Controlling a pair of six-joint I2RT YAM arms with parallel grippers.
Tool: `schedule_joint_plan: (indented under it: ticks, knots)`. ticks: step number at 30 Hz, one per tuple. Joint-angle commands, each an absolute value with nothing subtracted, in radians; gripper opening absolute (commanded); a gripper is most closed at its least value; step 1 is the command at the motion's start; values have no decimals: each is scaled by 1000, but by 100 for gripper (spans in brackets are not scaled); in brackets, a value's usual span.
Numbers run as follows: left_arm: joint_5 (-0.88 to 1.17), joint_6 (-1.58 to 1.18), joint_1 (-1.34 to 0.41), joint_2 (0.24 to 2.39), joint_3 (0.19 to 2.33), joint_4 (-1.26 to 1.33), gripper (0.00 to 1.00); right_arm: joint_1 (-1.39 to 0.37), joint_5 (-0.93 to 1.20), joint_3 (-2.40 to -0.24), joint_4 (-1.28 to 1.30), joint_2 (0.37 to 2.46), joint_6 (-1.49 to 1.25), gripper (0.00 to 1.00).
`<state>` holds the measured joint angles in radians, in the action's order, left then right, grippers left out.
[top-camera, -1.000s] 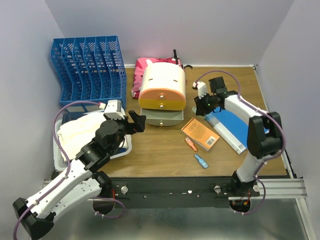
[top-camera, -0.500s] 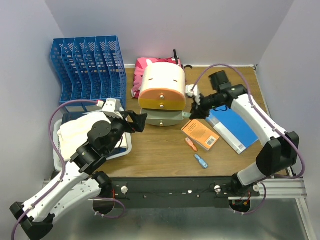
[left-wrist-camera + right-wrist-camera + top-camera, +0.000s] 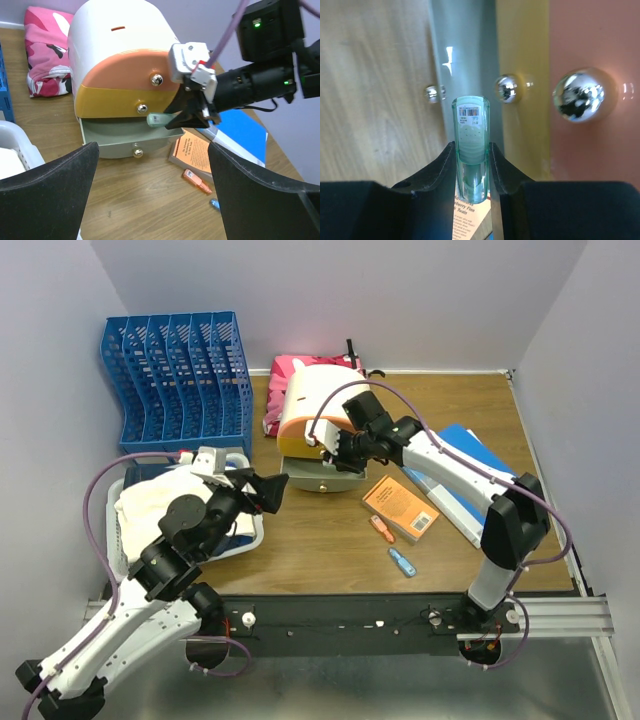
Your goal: Organize the desk
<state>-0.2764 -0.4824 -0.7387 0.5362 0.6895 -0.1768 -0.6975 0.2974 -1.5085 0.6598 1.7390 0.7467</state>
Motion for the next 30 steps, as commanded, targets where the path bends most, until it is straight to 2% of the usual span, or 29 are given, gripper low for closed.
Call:
schedule_joint_plan:
  ticks: [1,2,3,4,8,14,19,24,30]
  knots:
    - [-282,-505,-732,480,661,-219,99,-719,146,-1537,555,1776,669,23]
    - [-278,-506,-732,476,660,-221,99,-724,138,-1537,555,1779,660,27]
    - [-275,-505,-732,476,660,-222,99,-727,130,-1532,552,1778,654,40]
    - [-269,-503,-732,476,660,-218,99,-729,130,-1522,552,1773,649,47]
    - [-224,-486,-733,485,663,-184,99,-729,130,-1496,558,1741,615,54]
    - [-114,-483,-733,560,680,-138,99,-726,221,-1485,650,1666,568,58]
    - [36,-495,-733,666,730,-152,99,-648,549,-1505,842,1611,595,57]
    - [173,-590,-758,856,785,-143,92,-421,661,-1355,784,1478,473,57]
    - [134,-635,-935,1153,926,-166,90,-166,654,-1203,644,1367,315,57]
